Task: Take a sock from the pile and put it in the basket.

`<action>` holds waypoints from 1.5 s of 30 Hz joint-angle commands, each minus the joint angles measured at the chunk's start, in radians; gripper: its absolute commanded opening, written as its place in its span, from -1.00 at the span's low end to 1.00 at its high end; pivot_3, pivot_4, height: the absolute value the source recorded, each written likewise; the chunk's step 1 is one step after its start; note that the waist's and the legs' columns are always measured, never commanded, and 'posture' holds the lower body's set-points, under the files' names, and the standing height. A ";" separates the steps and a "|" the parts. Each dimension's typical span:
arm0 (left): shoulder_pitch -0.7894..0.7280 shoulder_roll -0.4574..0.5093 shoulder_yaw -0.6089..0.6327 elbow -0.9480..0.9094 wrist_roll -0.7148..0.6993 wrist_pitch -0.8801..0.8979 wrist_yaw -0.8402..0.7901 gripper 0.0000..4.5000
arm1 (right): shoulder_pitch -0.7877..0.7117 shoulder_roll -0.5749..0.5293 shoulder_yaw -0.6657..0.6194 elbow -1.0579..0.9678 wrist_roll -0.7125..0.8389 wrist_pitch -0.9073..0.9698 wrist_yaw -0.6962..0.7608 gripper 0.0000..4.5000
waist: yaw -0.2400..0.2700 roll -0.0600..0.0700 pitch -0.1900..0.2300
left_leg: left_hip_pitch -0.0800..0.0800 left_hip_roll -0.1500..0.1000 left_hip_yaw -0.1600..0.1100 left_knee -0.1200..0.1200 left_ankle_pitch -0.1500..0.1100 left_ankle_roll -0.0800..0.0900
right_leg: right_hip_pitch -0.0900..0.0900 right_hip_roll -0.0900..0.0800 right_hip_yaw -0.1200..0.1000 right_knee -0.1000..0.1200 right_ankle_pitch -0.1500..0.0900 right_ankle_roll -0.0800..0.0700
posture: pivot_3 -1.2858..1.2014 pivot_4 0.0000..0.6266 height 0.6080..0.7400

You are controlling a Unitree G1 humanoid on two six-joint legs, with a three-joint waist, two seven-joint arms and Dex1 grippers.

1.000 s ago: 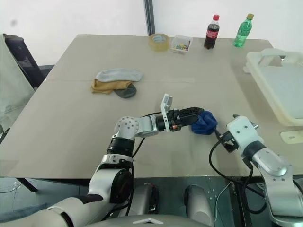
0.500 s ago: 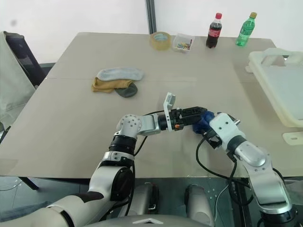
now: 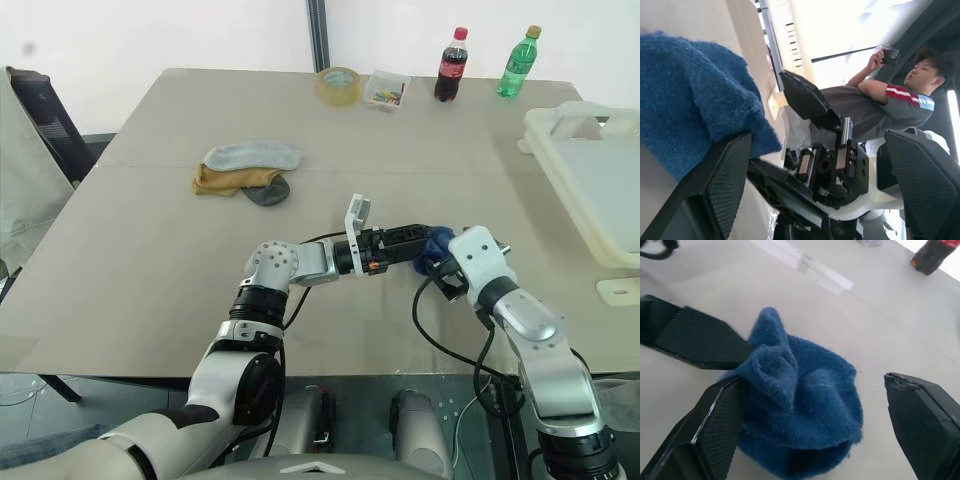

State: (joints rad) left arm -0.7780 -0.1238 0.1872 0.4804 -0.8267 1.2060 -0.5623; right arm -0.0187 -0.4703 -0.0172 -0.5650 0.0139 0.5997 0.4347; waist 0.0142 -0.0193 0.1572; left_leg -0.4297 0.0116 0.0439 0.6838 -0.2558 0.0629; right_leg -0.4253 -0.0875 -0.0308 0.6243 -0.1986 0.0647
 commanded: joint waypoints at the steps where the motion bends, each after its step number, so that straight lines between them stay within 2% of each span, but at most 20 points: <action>1: -0.014 -0.032 -0.012 -0.019 -0.008 -0.011 -0.011 1.00 | -0.011 -0.018 -0.016 -0.055 0.025 -0.010 0.020 0.97 | 0.000 0.000 0.000 | 0.000 0.000 0.000 0.000 0.000 0.000 | 0.000 0.000 0.000 0.000 0.000 0.000 | 0.03 -0.52 1.00; 20: 0.005 -0.023 -0.019 -0.048 -0.012 -0.017 -0.015 1.00 | -0.070 -0.027 -0.044 0.037 -0.030 0.022 -0.084 0.97 | 0.000 0.000 0.000 | 0.000 0.000 0.000 0.001 0.000 0.000 | 0.000 0.000 0.000 0.001 0.000 0.000 | 0.03 -0.52 1.00; 28: 0.036 0.003 -0.032 -0.113 -0.012 -0.014 -0.030 1.00 | -0.093 0.004 -0.084 0.056 -0.018 0.082 -0.126 0.97 | 0.000 0.000 0.000 | 0.000 0.000 0.001 0.001 0.000 0.000 | 0.000 0.000 0.001 0.001 0.000 0.000 | 0.03 -0.52 1.00; 33: 0.042 0.009 -0.044 -0.119 -0.005 -0.025 -0.031 1.00 | -0.167 0.141 -0.198 0.051 0.087 0.247 -0.188 0.97 | -0.001 0.001 0.000 | 0.001 0.000 0.001 0.002 0.000 0.000 | 0.000 0.000 0.001 0.002 0.000 0.000 | 0.03 -0.52 1.00; 39: 0.038 -0.003 -0.054 -0.109 0.000 -0.030 -0.026 1.00 | -0.248 0.302 -0.375 0.008 0.279 0.539 -0.217 0.97 | 0.000 0.001 -0.001 | 0.000 0.000 0.000 0.001 0.000 0.000 | 0.000 0.000 0.001 0.002 0.000 0.000 | 0.03 -0.52 1.00; 43: 0.038 -0.008 -0.060 -0.107 0.004 -0.030 -0.029 1.00 | -0.282 0.332 -0.447 -0.027 0.368 0.598 -0.211 0.97 | 0.000 0.002 -0.001 | 0.000 0.000 0.000 0.001 0.000 0.000 | 0.000 0.000 0.001 0.002 0.001 0.000 | 0.03 -0.52 1.00; 45: 0.035 -0.009 -0.060 -0.101 0.005 -0.032 -0.030 1.00 | -0.272 0.308 -0.442 -0.045 0.395 0.572 -0.184 0.97 | 0.000 0.002 -0.001 | 0.000 0.000 0.000 0.001 0.000 0.000 | 0.000 0.000 0.001 0.002 0.000 0.000 | 0.03 -0.52 1.00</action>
State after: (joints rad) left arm -0.7358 -0.1184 0.1374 0.4018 -0.8161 1.1817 -0.5800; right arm -0.2902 -0.1401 -0.4465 -0.5527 0.3702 1.1910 0.2291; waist 0.0137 -0.0172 0.1561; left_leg -0.4294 0.0114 0.0442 0.6853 -0.2557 0.0630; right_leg -0.4252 -0.0873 -0.0302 0.6266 -0.1981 0.0645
